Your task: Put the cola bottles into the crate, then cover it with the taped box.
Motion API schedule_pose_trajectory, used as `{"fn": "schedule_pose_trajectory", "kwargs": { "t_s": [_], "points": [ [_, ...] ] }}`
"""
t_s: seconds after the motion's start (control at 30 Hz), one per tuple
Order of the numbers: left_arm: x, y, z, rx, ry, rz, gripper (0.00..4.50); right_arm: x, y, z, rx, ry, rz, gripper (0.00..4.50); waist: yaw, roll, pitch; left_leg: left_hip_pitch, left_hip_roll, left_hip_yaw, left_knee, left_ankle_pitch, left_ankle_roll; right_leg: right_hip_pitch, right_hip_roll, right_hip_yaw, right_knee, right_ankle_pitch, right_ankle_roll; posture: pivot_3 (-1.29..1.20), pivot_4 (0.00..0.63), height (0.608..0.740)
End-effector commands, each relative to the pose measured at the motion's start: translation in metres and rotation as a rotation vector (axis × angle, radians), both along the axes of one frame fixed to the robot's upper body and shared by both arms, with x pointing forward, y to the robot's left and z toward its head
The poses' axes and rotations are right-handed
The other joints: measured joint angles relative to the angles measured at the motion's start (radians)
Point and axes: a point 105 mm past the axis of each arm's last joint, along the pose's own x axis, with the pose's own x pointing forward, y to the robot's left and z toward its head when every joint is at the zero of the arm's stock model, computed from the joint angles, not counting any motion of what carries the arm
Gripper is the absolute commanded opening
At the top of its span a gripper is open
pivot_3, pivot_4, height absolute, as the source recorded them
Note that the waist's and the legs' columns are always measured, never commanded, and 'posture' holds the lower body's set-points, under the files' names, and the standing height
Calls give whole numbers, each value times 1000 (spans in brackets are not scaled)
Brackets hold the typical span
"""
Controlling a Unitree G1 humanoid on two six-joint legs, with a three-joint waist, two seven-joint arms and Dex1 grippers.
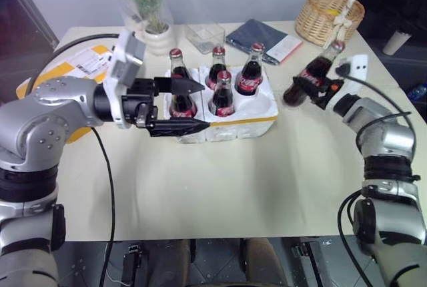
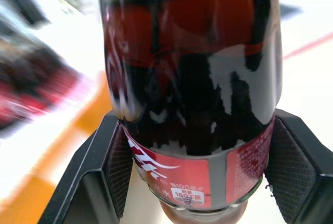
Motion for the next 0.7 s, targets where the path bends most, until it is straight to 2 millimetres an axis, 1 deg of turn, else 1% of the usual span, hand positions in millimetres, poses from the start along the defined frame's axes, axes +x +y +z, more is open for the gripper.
{"fn": "schedule_pose_trajectory", "kwargs": {
  "t_s": [0.03,0.07,0.13,0.2,0.3,0.4,0.53,0.57,0.7],
  "points": [
    [-1,6,7,-5,-38,20,4500,-46,35,69,53,-218,245,2808,-2,0,0,0,0,0,0,0,0,0,0,0,0,0,0,0,150,737],
    [-1,7,6,-5,-38,24,4500,-55,46,72,48,-221,313,2808,-3,0,0,0,0,0,0,0,0,0,0,0,0,0,0,0,150,737],
    [0,7,6,-8,-40,30,4500,-65,65,67,-2,-200,386,2808,-3,0,0,0,0,0,0,0,0,0,0,0,0,0,0,0,150,737],
    [1,7,6,-10,-41,31,4500,-65,73,60,-41,-177,402,2808,-2,-1,0,0,0,0,1,0,0,1,0,0,0,0,0,0,150,737],
    [2,6,6,-15,-49,38,4500,-58,85,46,-88,-133,405,2808,3,0,0,0,0,0,2,0,0,1,0,0,1,0,0,0,150,737],
    [2,7,7,-17,-55,43,4500,-45,87,32,-161,-102,351,2808,7,-1,0,0,0,0,2,0,0,1,0,0,1,0,0,0,150,737],
    [1,9,8,-21,-62,59,4500,-28,83,25,-163,-79,284,2808,6,-1,0,0,0,0,2,0,0,1,0,0,1,0,0,0,150,737],
    [1,9,8,-21,-63,63,4500,-27,84,23,-169,-73,285,2808,6,-1,0,0,0,0,2,0,0,0,0,0,1,0,0,0,150,737],
    [0,10,6,-19,-66,75,4500,-29,86,3,-241,-22,321,2808,6,-1,0,0,0,0,2,0,0,0,0,0,1,0,0,0,150,737]
  ]
}}
